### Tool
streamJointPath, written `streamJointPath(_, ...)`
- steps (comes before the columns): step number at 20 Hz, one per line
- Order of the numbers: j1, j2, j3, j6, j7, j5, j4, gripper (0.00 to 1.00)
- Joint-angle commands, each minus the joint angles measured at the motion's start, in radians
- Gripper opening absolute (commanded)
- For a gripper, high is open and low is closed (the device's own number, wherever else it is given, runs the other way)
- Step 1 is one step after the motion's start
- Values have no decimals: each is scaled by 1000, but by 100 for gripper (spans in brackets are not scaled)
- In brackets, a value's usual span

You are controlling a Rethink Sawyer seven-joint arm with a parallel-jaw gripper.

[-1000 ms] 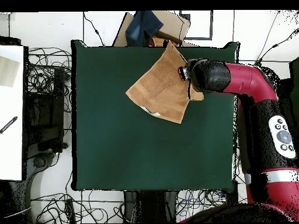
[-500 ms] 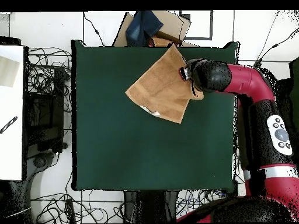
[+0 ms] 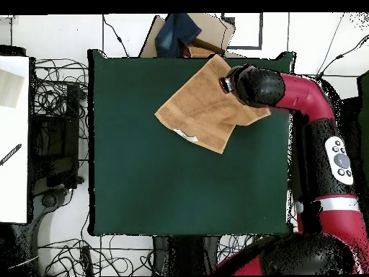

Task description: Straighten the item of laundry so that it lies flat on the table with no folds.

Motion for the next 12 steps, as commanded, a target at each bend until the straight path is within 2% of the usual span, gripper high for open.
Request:
streamJointPath(1,35,29,47,126,-227,-8,-56,100)
streamJointPath(4,40,19,38,123,-223,-5,-46,100)
streamJointPath(8,41,-32,10,85,-140,1,44,100)
streamJointPath(12,48,-156,-48,34,48,17,236,100)
